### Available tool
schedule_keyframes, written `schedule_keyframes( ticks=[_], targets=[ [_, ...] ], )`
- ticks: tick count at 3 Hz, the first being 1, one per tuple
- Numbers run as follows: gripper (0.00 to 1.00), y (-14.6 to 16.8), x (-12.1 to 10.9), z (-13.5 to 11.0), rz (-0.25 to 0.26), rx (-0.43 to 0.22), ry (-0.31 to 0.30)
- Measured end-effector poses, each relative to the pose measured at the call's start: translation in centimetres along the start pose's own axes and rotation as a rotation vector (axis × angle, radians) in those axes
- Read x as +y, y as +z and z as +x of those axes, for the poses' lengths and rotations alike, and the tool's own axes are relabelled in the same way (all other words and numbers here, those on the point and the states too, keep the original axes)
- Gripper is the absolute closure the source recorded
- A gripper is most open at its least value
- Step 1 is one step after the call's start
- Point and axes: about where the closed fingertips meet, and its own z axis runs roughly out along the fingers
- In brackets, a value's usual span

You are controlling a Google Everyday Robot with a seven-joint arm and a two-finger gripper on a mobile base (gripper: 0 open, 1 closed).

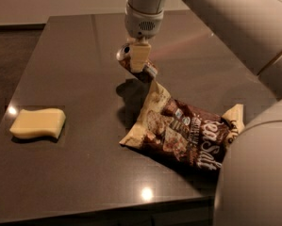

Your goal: Knock orange can over

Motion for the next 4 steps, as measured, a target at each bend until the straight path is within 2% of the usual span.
schedule_keyframes(
  ticks=[2, 3, 4],
  targets=[
    [0.13, 1.2, 0.6, -0.4, -0.024, 0.098, -0.096],
    [0.0, 2.3, 1.1, -0.7, -0.055, 0.12, -0.138],
    [0.0, 2.3, 1.1, -0.7, -0.055, 0.12, -0.138]
  ],
)
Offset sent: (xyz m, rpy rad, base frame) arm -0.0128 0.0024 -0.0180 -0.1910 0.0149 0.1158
